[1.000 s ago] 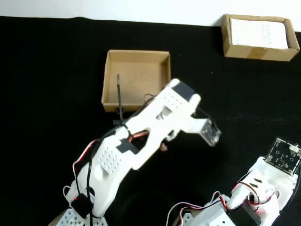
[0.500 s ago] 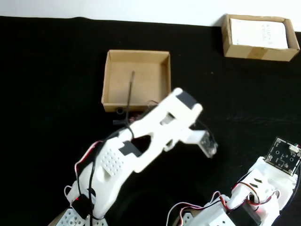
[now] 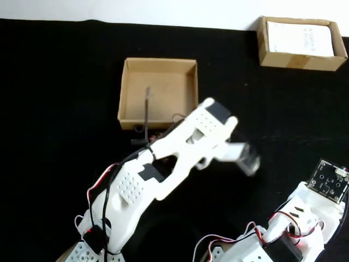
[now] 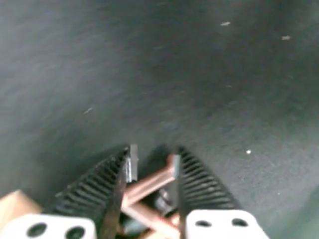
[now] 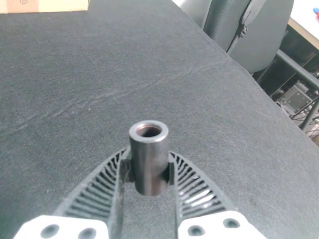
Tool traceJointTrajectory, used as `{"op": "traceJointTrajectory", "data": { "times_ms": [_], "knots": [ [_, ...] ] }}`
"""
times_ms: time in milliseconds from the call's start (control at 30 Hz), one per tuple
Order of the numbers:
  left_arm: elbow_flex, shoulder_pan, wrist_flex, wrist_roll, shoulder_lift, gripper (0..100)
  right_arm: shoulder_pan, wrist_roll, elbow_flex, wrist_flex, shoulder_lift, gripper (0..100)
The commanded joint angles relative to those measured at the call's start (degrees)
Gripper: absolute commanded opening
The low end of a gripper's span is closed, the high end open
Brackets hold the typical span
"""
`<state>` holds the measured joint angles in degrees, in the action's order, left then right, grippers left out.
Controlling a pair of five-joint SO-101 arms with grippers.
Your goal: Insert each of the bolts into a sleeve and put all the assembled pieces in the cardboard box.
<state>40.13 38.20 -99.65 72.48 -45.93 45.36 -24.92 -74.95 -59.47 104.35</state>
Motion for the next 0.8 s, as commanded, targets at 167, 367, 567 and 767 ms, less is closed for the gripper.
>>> {"op": "traceJointTrajectory", "data": {
  "times_ms": [167, 367, 567, 767],
  "knots": [
    [-2.4, -6.3, -1.5, 0.4, 7.4, 19, 0.2, -0.1, 0.4, 1.1, 0.7, 0.7],
    [-8.1, -8.7, -1.1, 10.2, 8.6, 10, 0.2, -0.1, 0.3, 0.9, 0.7, 0.7],
    [-6.7, -7.0, -0.3, 10.2, 3.6, 2, 0.2, -0.1, 0.7, 0.9, 0.7, 0.7],
    [-5.6, -5.8, -0.7, 10.2, 0.7, 2, 0.4, -0.1, 0.8, 1.2, 0.7, 0.7]
  ]
}}
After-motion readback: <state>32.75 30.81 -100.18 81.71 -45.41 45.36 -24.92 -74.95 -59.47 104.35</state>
